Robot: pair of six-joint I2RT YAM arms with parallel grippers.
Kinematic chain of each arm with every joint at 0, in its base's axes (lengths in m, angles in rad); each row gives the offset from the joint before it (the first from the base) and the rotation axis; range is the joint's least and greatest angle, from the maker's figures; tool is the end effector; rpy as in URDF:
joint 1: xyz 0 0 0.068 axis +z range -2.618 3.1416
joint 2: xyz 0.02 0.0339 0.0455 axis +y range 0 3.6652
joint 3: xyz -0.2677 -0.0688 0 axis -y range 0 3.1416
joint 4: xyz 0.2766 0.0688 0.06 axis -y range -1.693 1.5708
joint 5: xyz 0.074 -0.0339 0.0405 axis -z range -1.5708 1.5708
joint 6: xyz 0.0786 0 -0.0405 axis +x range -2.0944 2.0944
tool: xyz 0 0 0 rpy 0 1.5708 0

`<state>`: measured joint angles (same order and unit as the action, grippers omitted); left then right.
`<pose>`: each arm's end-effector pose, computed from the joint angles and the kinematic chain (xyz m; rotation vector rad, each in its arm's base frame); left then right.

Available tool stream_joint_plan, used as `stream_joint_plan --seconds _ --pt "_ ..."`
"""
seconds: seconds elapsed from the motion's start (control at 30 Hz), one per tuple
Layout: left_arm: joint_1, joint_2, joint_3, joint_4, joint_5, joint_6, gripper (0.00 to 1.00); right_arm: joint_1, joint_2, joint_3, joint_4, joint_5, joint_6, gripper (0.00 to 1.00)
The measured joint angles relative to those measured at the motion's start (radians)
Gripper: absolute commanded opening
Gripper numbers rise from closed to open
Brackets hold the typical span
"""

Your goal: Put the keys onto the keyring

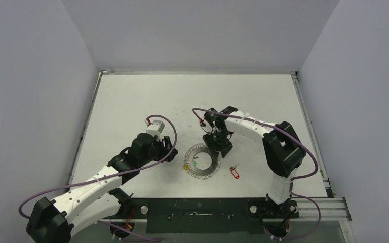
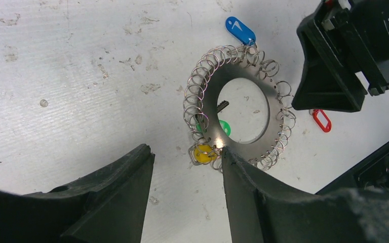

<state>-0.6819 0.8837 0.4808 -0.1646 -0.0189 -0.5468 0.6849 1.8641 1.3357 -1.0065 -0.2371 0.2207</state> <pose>0.2003 -0.1607 0.1852 0.1384 2.2161 -0.6848 0.2764 0.2496 0.1318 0.7079 -2.9668 -0.3506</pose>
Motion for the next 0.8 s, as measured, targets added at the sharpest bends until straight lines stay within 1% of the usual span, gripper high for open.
stream_joint_plan --seconds 0.07,0.1,0.17,0.27,0.3,0.33,0.4,0.5,0.57,0.67,0.8 --pt "0.000 0.002 0.000 0.000 0.000 -0.003 0.50 -0.018 -0.031 -0.060 0.005 -0.022 0.023 0.42" --pt "0.000 0.003 0.000 0.000 -0.001 -0.007 0.50 -0.025 -0.042 -0.085 0.009 -0.034 0.034 0.39" --pt "0.000 0.005 0.000 0.000 -0.002 -0.013 0.50 -0.038 -0.051 -0.121 0.022 -0.058 0.055 0.30" --pt "0.000 0.012 0.000 0.000 -0.003 -0.019 0.50 -0.045 -0.051 -0.151 0.048 -0.084 0.079 0.11" --pt "0.000 0.014 0.000 0.000 -0.003 -0.020 0.50 -0.044 -0.051 -0.153 0.055 -0.093 0.083 0.06" --pt "0.000 0.015 0.000 0.000 -0.003 -0.022 0.50 -0.044 -0.051 -0.153 0.064 -0.101 0.088 0.03" --pt "0.000 0.015 0.000 0.000 -0.003 -0.026 0.50 -0.044 -0.050 -0.151 0.084 -0.117 0.095 0.00" --pt "0.000 0.015 0.000 0.000 -0.003 -0.034 0.50 -0.044 -0.041 -0.126 0.093 -0.142 0.098 0.01" --pt "0.000 0.015 0.000 0.000 -0.004 -0.040 0.51 -0.044 -0.033 -0.099 0.104 -0.151 0.098 0.14" --pt "0.000 0.016 0.000 -0.001 -0.005 -0.047 0.51 -0.045 -0.031 -0.056 0.111 -0.153 0.098 0.27" --pt "0.000 0.029 -0.001 -0.001 -0.006 -0.061 0.51 -0.058 -0.034 -0.039 0.130 -0.152 0.099 0.37"
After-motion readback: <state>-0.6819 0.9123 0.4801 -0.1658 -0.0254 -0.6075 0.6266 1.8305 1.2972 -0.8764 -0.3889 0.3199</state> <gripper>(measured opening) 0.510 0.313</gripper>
